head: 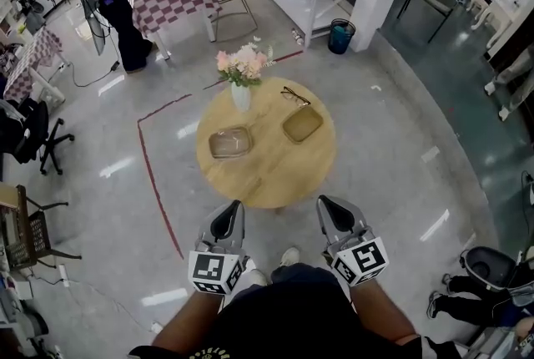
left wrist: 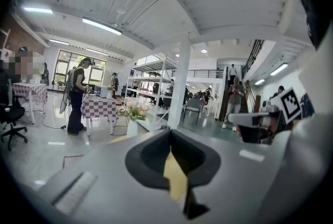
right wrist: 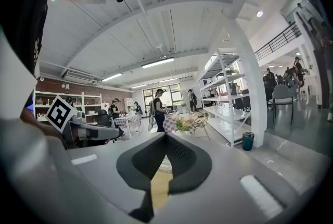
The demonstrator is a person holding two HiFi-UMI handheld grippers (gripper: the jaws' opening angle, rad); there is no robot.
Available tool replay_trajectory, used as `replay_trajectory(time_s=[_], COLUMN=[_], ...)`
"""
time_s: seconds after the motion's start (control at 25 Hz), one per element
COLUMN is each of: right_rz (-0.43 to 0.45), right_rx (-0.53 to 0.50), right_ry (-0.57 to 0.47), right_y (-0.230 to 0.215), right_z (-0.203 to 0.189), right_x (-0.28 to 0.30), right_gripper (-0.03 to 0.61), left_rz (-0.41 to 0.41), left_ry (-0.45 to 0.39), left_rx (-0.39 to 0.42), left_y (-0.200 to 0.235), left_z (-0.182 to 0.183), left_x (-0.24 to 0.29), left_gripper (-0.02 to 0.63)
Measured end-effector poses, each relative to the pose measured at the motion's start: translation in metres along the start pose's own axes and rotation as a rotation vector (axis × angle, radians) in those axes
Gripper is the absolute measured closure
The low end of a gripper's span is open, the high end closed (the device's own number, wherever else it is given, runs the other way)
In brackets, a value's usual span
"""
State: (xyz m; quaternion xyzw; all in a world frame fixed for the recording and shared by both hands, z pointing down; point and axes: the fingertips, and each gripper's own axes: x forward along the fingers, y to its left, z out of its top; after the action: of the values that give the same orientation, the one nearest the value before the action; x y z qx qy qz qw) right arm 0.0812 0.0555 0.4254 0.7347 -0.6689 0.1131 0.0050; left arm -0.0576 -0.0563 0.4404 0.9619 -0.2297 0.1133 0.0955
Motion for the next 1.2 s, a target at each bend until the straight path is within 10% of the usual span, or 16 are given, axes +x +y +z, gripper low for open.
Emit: replay_trajectory(time_s=[1.2], right_rz=[0.158], right_rx=[-0.028], right_ry=[0.000], right_y=[-0.064], right_z=[0.014], right_x=[0.036], right_gripper=[0.580], left_rz=[0.170], left_ry=[-0.043], left_rx=[-0.003], left_y=[-0.008], left_z=[0.027], left_x=[0.060], left_gripper=[0.612])
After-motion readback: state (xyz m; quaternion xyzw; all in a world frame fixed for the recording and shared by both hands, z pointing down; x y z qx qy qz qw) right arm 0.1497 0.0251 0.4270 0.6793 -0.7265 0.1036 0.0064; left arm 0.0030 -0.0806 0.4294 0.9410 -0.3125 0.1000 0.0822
